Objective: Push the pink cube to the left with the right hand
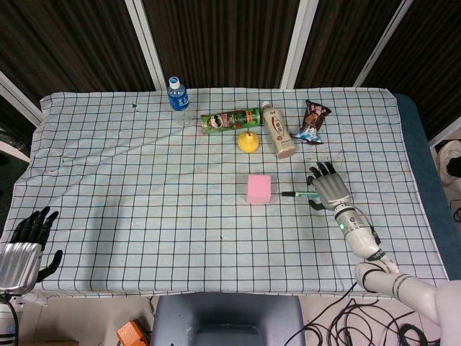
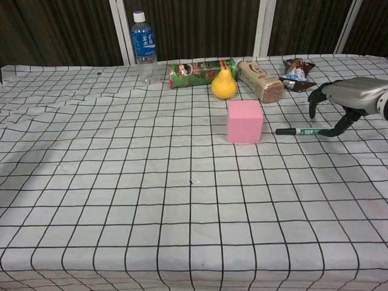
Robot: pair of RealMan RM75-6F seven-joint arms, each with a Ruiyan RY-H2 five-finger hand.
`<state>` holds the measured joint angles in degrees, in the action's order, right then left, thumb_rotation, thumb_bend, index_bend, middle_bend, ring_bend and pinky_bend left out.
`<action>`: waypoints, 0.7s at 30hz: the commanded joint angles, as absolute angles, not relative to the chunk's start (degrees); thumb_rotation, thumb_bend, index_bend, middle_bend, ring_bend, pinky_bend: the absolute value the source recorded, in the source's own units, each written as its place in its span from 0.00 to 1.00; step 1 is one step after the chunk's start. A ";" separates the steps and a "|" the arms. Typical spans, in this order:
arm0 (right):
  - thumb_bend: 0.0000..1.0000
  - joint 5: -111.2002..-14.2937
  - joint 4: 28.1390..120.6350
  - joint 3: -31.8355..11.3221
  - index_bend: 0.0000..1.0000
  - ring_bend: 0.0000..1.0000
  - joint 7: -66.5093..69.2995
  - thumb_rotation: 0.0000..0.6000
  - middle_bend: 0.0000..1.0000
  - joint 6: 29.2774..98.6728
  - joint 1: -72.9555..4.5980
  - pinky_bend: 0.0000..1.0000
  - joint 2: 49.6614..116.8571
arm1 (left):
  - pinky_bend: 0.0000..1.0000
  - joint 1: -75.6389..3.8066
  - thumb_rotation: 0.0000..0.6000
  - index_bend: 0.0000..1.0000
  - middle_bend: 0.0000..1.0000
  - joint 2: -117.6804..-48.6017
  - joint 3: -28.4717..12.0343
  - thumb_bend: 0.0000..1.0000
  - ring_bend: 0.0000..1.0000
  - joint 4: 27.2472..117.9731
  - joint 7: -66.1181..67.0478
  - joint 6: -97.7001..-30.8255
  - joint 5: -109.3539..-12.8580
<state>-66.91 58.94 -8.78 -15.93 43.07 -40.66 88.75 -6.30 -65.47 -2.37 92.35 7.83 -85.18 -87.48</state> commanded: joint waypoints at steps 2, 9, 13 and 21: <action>0.45 -66.78 58.81 -8.72 0.50 0.04 -15.93 1.00 0.25 43.19 -40.71 0.00 88.83 | 0.13 -6.60 1.00 0.00 0.00 -65.49 -2.36 0.40 0.00 92.21 7.73 -84.67 -87.43; 0.45 -66.50 56.81 -8.39 0.52 0.05 -15.87 1.00 0.27 42.66 -41.08 0.00 90.30 | 0.13 -6.48 1.00 0.00 0.00 -65.40 -2.39 0.40 0.00 92.38 7.81 -84.87 -87.10; 0.46 -66.32 55.56 -8.45 0.53 0.06 -15.62 1.00 0.27 42.16 -41.54 0.00 91.47 | 0.13 -6.35 1.00 0.00 0.00 -65.35 -2.38 0.40 0.00 92.35 7.65 -85.16 -87.11; 0.48 -65.98 56.01 -8.45 0.56 0.08 -17.39 1.00 0.30 42.78 -41.90 0.00 91.90 | 0.13 -6.41 1.00 0.00 0.00 -65.17 -2.61 0.40 0.00 92.22 7.05 -85.24 -86.81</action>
